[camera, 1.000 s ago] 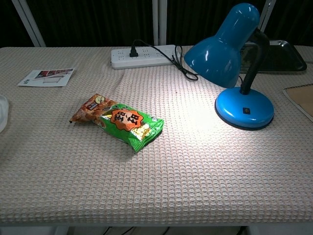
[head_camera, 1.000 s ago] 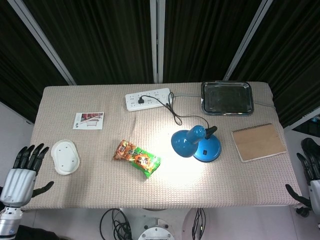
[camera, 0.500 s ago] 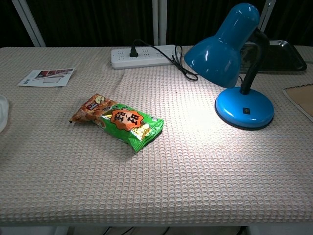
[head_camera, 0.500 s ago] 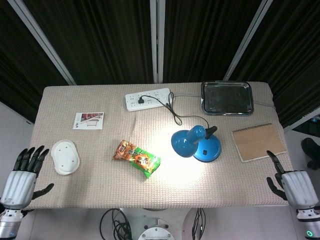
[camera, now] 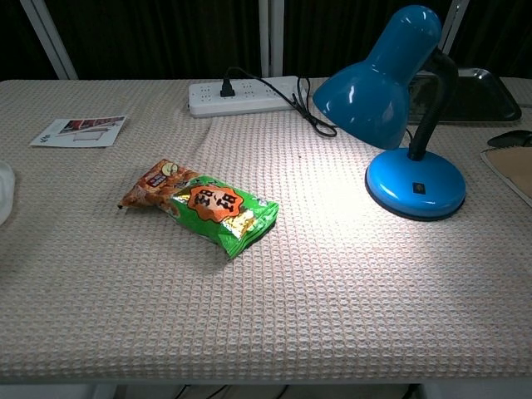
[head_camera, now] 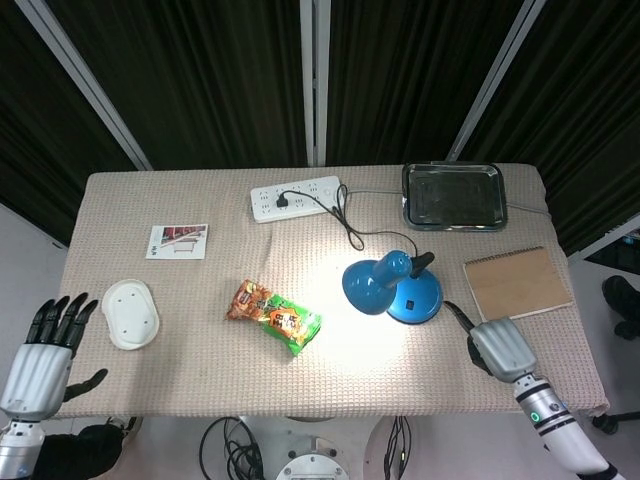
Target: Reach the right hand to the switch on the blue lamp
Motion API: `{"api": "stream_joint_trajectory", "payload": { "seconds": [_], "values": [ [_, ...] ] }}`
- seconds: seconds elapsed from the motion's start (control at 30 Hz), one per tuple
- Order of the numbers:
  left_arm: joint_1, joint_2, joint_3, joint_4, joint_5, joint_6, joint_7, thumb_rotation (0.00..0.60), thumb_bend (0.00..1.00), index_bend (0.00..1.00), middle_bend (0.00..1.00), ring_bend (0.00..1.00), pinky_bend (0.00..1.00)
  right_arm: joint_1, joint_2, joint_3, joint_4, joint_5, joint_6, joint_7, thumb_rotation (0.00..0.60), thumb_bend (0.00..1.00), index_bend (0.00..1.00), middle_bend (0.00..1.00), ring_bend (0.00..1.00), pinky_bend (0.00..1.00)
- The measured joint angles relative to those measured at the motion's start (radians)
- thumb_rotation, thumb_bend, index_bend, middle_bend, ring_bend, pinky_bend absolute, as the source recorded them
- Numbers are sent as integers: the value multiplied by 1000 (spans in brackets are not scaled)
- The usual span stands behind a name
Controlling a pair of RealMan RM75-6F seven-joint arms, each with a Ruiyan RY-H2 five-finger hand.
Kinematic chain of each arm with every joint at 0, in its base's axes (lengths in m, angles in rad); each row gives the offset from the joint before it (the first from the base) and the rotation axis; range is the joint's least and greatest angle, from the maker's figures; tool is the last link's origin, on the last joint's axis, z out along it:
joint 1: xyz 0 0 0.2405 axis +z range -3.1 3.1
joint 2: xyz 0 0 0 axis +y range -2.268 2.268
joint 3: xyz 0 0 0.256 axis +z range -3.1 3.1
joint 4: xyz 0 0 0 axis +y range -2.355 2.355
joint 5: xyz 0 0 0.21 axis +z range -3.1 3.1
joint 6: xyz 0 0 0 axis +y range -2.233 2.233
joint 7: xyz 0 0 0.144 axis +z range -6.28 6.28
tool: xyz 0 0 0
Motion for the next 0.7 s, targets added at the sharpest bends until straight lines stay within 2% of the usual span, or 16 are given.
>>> {"api": "stream_joint_trajectory", "payload": {
  "seconds": [0.37, 0.7],
  "values": [
    [5, -6, 0, 12, -9, -1, -9, 600, 0, 4, 0, 0, 0, 103, -71, 29, -16, 195, -139, -145, 600, 869, 0, 897, 886, 932],
    [4, -5, -3, 22, -22, -9, -22, 600, 0, 4, 0, 0, 0, 166, -124, 26, 14, 291, -199, -188, 600, 870, 0, 897, 886, 932]
  ]
}}
